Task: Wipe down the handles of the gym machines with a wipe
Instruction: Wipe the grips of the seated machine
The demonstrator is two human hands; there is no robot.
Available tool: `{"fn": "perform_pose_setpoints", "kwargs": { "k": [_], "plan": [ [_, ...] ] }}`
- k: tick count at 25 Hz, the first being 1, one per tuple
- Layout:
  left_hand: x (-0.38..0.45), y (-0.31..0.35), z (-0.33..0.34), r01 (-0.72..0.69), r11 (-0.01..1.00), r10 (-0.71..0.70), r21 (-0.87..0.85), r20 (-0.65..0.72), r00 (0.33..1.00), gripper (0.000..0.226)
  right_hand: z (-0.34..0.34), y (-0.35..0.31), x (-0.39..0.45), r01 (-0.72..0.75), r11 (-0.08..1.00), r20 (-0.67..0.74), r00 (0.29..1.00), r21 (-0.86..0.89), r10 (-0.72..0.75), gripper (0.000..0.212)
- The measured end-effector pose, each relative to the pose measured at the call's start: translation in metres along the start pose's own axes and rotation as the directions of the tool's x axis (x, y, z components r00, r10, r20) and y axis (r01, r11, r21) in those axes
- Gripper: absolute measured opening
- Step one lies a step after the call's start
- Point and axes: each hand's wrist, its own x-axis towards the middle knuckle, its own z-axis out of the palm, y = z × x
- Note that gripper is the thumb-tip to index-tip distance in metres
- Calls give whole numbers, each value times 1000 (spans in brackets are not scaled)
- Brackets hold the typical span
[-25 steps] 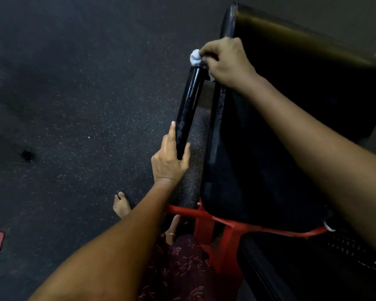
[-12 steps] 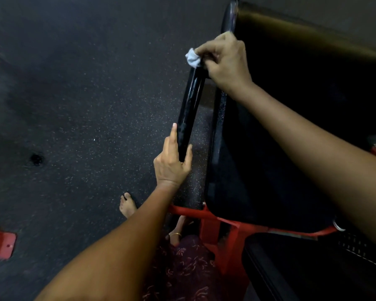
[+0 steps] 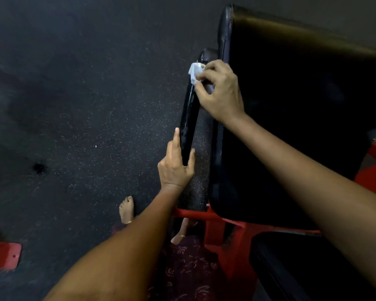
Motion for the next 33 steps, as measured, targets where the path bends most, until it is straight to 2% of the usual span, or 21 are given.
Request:
{"fn": "perform_pose_setpoints", "kwargs": {
  "k": [4,9,10,12,13,15,17,19,22,23,24,26,27,28,30,33],
  "plan": [
    [1,1,-3,-1,1000,1,-25,23,1000,57,8,-8,-5,-99,994,-75,992,47,102,9],
    [3,3,-15,80,988,-52,-130,206,977,63,18,-17,-5,-158,987,-69,985,-27,156,6],
    [5,2,-20,119,978,-61,-174,302,951,67,17,-18,-1,-185,982,-76,980,-30,182,6],
    [10,-11,-35,198,945,-32,-259,531,847,77,16,-27,-5,-216,976,-93,973,-40,212,6],
    [15,-22,-43,237,925,-13,-296,600,800,78,18,-32,-16,-210,976,-96,974,-51,205,7],
    [34,-48,-59,349,880,-84,-321,619,781,77,23,-44,-54,-198,975,-88,978,-99,190,6],
    [62,-67,-69,379,879,-170,-290,551,817,69,28,-55,-96,-207,970,-62,978,-125,200,5],
    [99,-68,-71,242,939,-87,-243,515,853,58,30,-61,-106,-235,968,-90,970,-92,227,4],
    [161,-38,-65,-29,971,153,-238,518,841,50,30,-63,-74,-344,931,-148,934,-121,326,21],
    [179,-26,-60,-143,959,256,-246,525,812,53,31,-63,-68,-354,925,-158,930,-134,333,25],
    [191,-16,-53,-263,934,356,-243,555,752,58,32,-63,-70,-337,929,-161,936,-151,313,21],
    [203,-6,-38,-442,865,478,-239,661,578,64,34,-65,-96,-270,945,-145,959,-186,245,7],
    [204,-4,-34,-470,845,497,-257,700,512,64,35,-67,-116,-253,949,-126,965,-188,232,7],
    [204,-5,-31,-468,836,511,-285,714,478,61,36,-71,-135,-250,952,-102,967,-176,235,6],
    [206,-8,-29,-442,831,532,-339,717,450,56,35,-76,-150,-278,949,-84,960,-151,268,6],
    [208,-9,-28,-447,823,538,-350,734,414,53,33,-71,-114,-333,934,-180,934,-132,308,10]
  ]
}}
